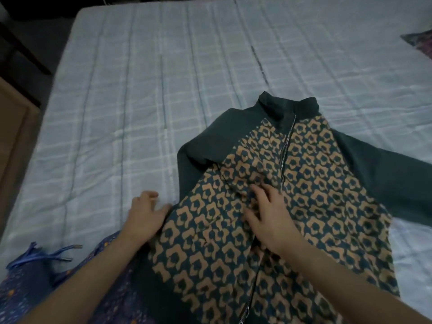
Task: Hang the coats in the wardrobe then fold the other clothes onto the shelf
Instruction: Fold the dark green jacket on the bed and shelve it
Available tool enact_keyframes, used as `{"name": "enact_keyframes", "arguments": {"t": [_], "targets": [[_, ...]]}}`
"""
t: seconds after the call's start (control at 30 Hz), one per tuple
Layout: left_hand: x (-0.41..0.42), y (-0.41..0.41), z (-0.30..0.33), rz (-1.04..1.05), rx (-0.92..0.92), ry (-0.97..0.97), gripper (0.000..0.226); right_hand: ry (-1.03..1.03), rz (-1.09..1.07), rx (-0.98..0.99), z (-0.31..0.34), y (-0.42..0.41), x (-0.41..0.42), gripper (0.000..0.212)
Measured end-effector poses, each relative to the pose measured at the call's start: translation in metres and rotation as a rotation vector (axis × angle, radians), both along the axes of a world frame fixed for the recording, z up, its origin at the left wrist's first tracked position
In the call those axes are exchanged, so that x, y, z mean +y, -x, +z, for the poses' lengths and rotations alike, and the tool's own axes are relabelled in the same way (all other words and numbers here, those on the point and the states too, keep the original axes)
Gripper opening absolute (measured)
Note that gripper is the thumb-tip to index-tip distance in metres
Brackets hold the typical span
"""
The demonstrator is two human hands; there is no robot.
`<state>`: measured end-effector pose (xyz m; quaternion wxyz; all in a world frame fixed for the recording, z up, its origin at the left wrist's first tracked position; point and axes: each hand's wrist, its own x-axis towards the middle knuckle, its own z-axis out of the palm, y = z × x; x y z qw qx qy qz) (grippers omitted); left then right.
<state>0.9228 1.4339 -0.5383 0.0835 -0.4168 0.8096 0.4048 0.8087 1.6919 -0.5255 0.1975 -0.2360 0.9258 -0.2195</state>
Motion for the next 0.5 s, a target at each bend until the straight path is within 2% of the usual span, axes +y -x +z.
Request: {"name": "enact_keyframes", "arguments": {"t": [0.03, 0.1, 0.17, 0.2, 0.23, 0.3, 0.33, 0.4, 0.43, 0.5], "targets": [[-0.004, 0.006, -0.003, 0.011, -0.115, -0.163, 0.044, -0.079, 0.054, -0.039, -0.006, 0.006, -0.001, 0.083], [-0.015, 0.018, 0.004, -0.045, -0.247, -0.389, 0.034, -0.241, 0.164, -0.055, -0.018, 0.021, 0.0, 0.108], [-0.044, 0.031, 0.024, -0.156, -0.274, -0.467, 0.015, -0.35, 0.21, -0.034, -0.027, 0.038, 0.004, 0.117], [-0.073, 0.042, 0.035, -0.215, -0.247, -0.394, 0.016, -0.381, 0.208, -0.03, -0.03, 0.046, 0.007, 0.117], [-0.108, 0.053, 0.047, -0.233, -0.207, -0.209, 0.018, -0.397, 0.198, -0.027, -0.031, 0.052, 0.01, 0.116], [-0.193, 0.075, 0.068, -0.145, -0.076, 0.373, 0.024, -0.396, 0.198, -0.021, -0.032, 0.059, 0.012, 0.115], [-0.25, 0.083, 0.064, -0.136, -0.018, 0.598, 0.031, -0.392, 0.216, -0.018, -0.032, 0.058, 0.01, 0.114], [-0.313, 0.088, 0.06, -0.226, -0.008, 0.887, 0.037, -0.39, 0.244, -0.034, -0.03, 0.051, 0.003, 0.114], [-0.311, 0.092, 0.056, -0.26, -0.052, 0.976, 0.039, -0.394, 0.247, -0.048, -0.027, 0.047, -0.001, 0.112], [-0.23, 0.108, 0.068, -0.216, -0.06, 0.931, 0.052, -0.347, 0.19, 0.007, -0.021, 0.044, -0.008, 0.094]]}}
